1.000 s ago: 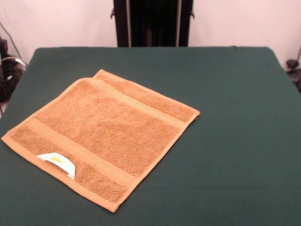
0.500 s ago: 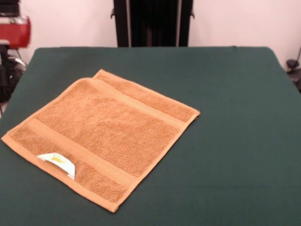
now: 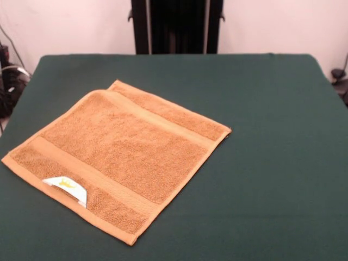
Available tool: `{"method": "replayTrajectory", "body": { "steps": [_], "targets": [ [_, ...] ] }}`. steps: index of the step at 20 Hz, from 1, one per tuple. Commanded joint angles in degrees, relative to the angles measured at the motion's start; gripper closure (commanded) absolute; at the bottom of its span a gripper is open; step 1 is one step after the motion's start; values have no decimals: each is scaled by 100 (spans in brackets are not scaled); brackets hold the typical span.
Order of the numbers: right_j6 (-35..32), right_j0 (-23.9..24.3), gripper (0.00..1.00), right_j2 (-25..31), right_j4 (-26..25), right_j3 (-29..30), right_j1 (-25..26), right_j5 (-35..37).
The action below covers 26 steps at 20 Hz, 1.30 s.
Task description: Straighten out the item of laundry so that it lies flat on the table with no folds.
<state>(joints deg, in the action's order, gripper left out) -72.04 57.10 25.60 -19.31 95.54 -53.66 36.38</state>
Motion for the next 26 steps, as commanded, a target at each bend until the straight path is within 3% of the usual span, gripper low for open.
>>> {"method": "replayTrajectory", "body": {
  "steps": [1,11,19,23,26],
  "targets": [
    [1139,141,100,356,426,473,-1227,1289],
    [-43,-220,100,392,-403,574,49,-371],
    [-412,-746,100,31,-946,154,716,-1113],
    [169,-603,100,245,-842,-60,501,-597],
    [893,-402,100,551,-536,-304,-211,144]
  ]
}}
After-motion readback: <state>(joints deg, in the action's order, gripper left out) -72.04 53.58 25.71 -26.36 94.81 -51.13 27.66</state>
